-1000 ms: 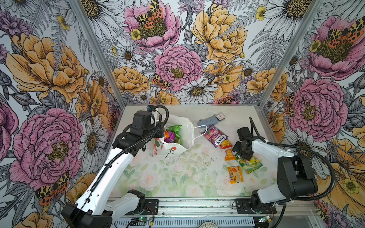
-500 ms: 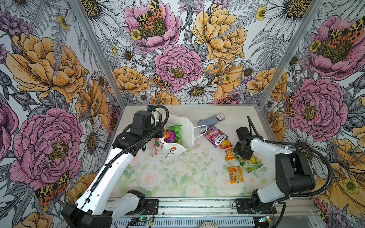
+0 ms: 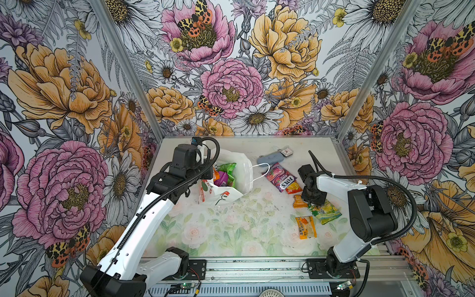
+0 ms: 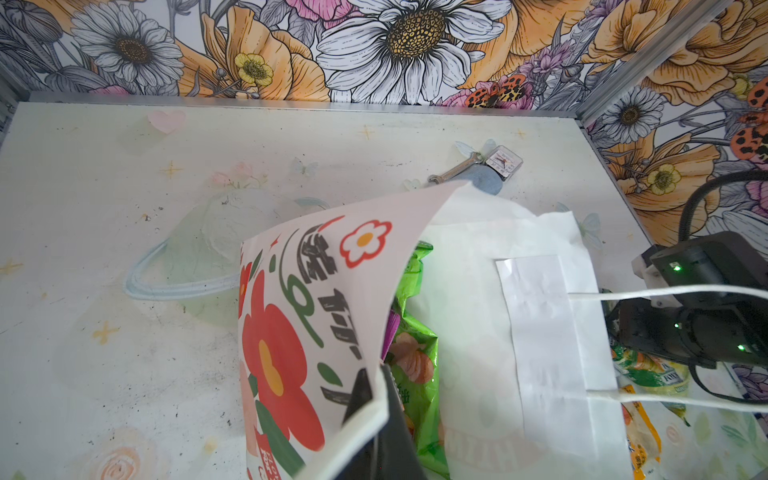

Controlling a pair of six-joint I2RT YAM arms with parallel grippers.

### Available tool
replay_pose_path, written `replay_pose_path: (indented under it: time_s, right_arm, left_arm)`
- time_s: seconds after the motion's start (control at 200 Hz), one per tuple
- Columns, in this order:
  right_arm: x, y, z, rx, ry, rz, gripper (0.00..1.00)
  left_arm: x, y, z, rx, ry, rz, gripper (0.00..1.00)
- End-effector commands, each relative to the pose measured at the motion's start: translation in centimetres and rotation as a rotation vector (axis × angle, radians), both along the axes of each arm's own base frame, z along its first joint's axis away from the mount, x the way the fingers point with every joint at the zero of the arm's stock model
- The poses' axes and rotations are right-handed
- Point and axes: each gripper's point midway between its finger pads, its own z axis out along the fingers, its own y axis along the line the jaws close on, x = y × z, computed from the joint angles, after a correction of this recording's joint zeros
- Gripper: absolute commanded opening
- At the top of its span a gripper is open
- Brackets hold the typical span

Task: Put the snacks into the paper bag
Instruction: 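Lower the right gripper onto the green Fox's Spring Tea candy bag, then close the right gripper on the green candy bag's end and lift it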

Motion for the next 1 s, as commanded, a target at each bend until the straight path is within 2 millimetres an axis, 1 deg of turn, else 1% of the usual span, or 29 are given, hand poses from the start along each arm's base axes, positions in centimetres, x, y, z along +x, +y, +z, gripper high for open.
replay_pose_path:
  time_s: [0.0, 0.08, 0.16, 0.31, 0.5, 0.63, 0.761, 0.846, 0.991]
  right_arm:
    - [-0.4, 1.2, -1.3, 0.045, 0.004, 0.004, 0.24]
    - [-0.2, 1.5, -0.6, 0.055, -0.023, 0.008, 0.18]
    - [0.0, 1.5, 0.5, 0.064, -0.066, 0.005, 0.12]
    - [0.2, 1.4, 2.4, 0.077, -0.145, 0.0, 0.09]
    - [0.4, 2.1, 4.9, 0.14, -0.262, 0.004, 0.05]
    - [0.4, 3.1, 7.9, 0.223, -0.386, 0.032, 0.04]
    - [0.0, 3.1, 11.2, 0.262, -0.517, 0.033, 0.01]
    - [-0.2, 3.4, 12.8, 0.298, -0.578, 0.043, 0.0]
    - [-0.2, 4.9, 15.2, 0.401, -0.659, 0.078, 0.0]
  left_arm:
    - [0.2, 0.0, 1.5, -0.021, -0.064, 0.002, 0.0]
    - [0.3, 0.0, 1.5, -0.021, -0.063, 0.003, 0.0]
    - [0.3, 0.0, 1.4, -0.022, -0.062, 0.003, 0.0]
    - [0.3, 0.0, 1.4, -0.022, -0.059, 0.001, 0.0]
    - [0.3, -0.1, 1.3, -0.022, -0.057, 0.0, 0.0]
    - [0.4, 0.0, 1.3, -0.023, -0.058, 0.002, 0.0]
    - [0.3, 0.0, 1.4, -0.026, -0.061, 0.0, 0.0]
    - [0.4, -0.1, 1.4, -0.031, -0.06, -0.003, 0.0]
    - [0.5, -0.2, 1.4, -0.04, -0.065, -0.01, 0.0]
